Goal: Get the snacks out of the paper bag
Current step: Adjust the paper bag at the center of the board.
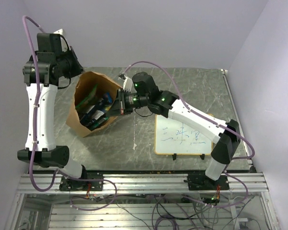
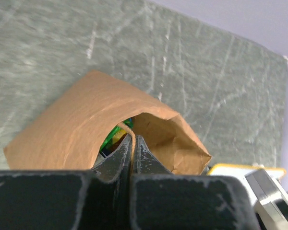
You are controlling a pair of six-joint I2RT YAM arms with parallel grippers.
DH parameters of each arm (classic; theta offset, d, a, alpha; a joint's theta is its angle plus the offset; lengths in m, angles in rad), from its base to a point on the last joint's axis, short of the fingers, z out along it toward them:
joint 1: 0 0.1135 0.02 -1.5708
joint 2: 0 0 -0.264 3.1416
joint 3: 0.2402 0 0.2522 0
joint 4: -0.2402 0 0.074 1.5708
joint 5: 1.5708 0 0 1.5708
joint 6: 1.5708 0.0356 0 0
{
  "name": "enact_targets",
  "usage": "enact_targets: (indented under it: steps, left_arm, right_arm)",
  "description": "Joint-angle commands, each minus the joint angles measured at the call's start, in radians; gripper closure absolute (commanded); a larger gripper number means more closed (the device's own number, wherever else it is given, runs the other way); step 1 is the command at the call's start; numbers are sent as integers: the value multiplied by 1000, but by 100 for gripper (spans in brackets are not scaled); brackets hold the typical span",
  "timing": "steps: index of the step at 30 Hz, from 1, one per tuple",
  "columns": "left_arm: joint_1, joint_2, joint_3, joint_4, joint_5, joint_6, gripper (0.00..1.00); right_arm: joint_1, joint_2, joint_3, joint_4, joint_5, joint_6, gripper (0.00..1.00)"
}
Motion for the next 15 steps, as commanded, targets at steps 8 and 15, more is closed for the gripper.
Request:
enact_targets:
  steps: [8, 15]
  left_arm:
    - [3, -291, -432, 342, 413, -135, 93]
    - [3, -369, -544, 356, 487, -203, 93]
  right_arm:
    - [23, -84, -122, -77, 54, -107, 100]
    - [68, -131, -192, -151, 116, -181, 98]
